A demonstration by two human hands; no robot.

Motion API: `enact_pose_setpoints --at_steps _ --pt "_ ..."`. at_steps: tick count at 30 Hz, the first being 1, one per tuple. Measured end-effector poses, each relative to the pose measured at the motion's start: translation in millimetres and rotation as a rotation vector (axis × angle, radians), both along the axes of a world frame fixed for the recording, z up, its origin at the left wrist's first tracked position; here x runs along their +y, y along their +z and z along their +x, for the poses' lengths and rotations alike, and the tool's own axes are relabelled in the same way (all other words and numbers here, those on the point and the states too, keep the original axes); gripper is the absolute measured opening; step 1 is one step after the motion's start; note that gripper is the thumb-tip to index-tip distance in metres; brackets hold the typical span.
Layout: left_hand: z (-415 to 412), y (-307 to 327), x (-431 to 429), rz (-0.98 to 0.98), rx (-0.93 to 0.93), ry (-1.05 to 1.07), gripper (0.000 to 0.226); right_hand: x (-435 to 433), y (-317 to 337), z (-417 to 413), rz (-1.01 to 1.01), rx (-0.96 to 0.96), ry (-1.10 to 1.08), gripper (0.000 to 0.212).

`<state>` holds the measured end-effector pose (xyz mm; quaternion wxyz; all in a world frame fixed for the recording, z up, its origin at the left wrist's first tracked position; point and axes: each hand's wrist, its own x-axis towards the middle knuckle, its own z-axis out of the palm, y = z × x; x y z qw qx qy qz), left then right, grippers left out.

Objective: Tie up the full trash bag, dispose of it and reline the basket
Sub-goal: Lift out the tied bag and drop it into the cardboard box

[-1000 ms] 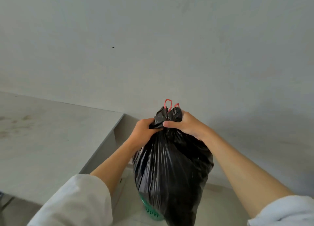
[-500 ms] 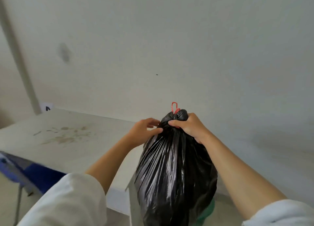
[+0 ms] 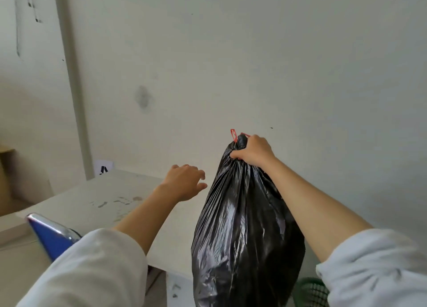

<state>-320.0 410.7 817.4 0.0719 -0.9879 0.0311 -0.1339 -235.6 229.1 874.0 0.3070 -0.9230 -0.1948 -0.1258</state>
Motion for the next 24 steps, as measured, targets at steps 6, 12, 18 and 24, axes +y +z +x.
enact_pose_setpoints --at_steps 6,12,18,24 --pt "44.9 4.6 167.8 -0.073 0.044 0.043 0.038 164.5 24.6 50.8 0.079 -0.025 -0.023 0.039" --pt "78.2 13.3 339.5 -0.120 0.038 0.100 0.038 332.6 31.6 83.3 0.166 -0.085 -0.029 0.025" --pt "102.8 8.2 531.9 -0.110 -0.024 0.108 0.038 524.7 11.6 108.7 0.305 -0.149 -0.027 0.026" --pt "122.3 -7.9 728.2 -0.130 0.075 0.079 0.036 717.9 -3.0 132.5 0.353 -0.101 -0.072 0.024"
